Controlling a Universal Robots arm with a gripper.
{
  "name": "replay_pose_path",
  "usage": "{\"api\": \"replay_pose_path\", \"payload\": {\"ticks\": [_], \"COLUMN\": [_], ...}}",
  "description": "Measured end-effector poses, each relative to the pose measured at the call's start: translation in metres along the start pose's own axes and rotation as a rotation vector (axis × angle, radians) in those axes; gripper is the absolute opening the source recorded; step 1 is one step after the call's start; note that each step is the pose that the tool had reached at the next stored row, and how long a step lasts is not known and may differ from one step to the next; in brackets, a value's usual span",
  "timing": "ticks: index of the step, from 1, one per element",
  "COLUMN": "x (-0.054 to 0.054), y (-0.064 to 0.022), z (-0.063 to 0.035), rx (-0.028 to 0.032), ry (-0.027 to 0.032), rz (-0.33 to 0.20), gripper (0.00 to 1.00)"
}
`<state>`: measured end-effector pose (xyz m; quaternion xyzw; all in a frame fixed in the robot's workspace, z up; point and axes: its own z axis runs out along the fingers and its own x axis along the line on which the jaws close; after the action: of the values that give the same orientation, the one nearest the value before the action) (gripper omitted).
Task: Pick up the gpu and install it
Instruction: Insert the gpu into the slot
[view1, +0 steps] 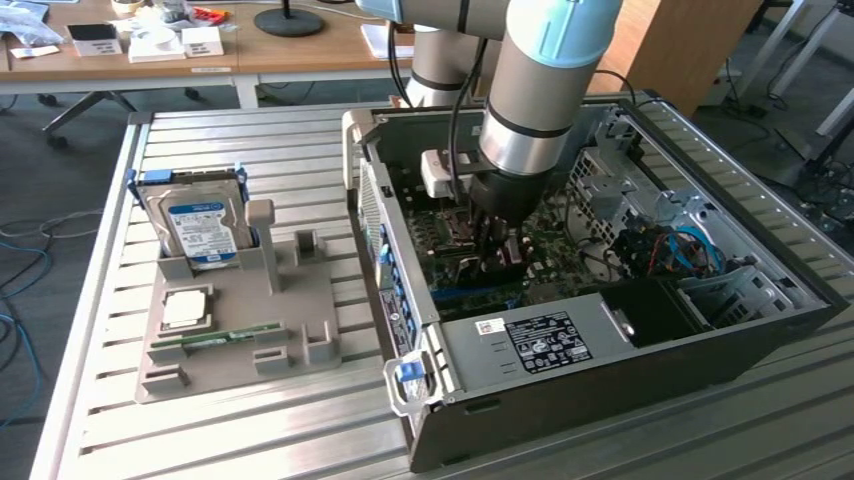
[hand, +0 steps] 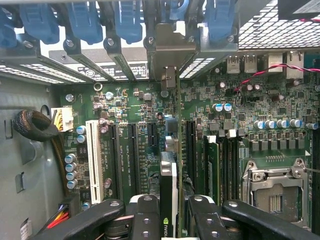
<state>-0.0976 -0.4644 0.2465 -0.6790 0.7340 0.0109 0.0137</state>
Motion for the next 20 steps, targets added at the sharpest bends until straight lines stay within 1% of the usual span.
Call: {"api": "replay_pose_path", "payload": {"ticks": [20], "x": [-0.0002], "y": [-0.0013], "z": [-0.0014], "rx": [0.0002], "ry": [-0.0017], "rz": [0.0], "gripper": [0.27]}}
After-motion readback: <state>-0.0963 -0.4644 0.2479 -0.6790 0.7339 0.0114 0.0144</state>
